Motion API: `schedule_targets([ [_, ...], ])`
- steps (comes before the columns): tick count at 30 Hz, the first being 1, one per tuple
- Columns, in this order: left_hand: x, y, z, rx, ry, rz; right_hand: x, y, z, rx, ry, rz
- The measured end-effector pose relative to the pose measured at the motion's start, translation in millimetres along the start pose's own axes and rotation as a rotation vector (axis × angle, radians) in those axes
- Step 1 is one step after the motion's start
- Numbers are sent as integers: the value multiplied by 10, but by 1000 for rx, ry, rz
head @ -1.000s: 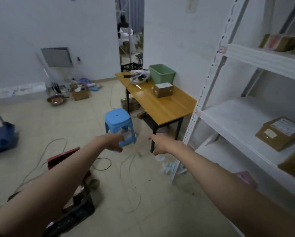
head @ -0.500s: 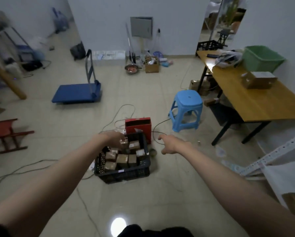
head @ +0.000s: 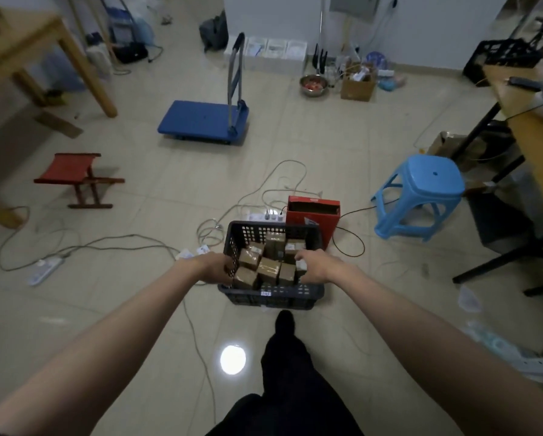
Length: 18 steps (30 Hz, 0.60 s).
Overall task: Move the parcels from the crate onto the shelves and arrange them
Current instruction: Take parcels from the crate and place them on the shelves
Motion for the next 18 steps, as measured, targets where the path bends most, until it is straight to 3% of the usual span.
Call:
schedule_targets([
  [10,-934,-440,515,192,-44,85,-1339,-35,431,-27,-76,80],
  [18,-1607,-521,183,358,-130,86,-2061,73,67,-145,-237,57],
])
Point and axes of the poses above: each hand's wrist, its own x-axis away from the middle knuckle, its own z-axis out of the back of the hand, y = z × x, the point moved 4 cm from there along -x, towards the middle knuckle, and after that the axes turned 7 degrees about -y, right-handed, at the moved point
